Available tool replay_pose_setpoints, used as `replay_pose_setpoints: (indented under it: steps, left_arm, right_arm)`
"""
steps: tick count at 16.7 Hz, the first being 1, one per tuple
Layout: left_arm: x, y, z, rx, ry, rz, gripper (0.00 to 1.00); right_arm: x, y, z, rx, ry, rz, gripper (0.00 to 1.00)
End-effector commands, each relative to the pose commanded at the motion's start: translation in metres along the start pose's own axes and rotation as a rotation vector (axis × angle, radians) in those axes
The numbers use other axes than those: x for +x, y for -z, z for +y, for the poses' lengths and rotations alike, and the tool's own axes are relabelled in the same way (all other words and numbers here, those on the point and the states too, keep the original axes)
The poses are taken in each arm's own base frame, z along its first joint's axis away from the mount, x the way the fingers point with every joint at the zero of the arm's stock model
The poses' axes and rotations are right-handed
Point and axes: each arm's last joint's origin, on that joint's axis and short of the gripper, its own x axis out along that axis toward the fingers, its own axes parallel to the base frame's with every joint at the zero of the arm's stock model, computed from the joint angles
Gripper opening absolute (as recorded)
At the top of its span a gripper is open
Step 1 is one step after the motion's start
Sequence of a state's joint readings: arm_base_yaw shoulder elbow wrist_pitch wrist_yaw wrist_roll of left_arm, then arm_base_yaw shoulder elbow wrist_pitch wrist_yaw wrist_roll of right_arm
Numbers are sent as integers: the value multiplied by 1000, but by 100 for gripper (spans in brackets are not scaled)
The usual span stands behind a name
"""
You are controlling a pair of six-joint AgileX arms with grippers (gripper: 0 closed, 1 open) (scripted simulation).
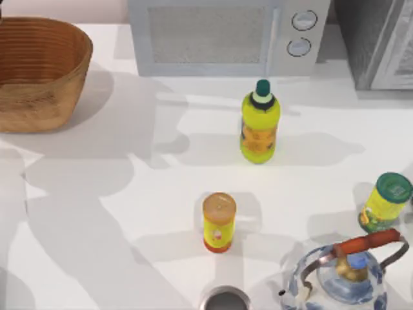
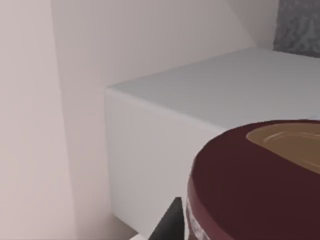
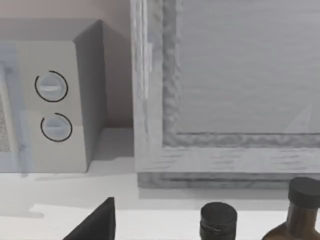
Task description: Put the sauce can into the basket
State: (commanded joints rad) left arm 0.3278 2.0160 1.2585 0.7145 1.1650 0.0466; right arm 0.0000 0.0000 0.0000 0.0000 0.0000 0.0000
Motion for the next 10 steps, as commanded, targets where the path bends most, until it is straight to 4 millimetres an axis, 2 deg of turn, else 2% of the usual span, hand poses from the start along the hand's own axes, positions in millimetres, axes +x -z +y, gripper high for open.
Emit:
replay_pose_setpoints:
  steps: [6, 10]
  left_arm:
    - [0, 0, 0, 0, 0, 0, 98]
    - [0, 0, 0, 0, 0, 0, 100]
  right_arm:
    - [0, 0, 0, 0, 0, 0, 100]
    - [0, 0, 0, 0, 0, 0, 100]
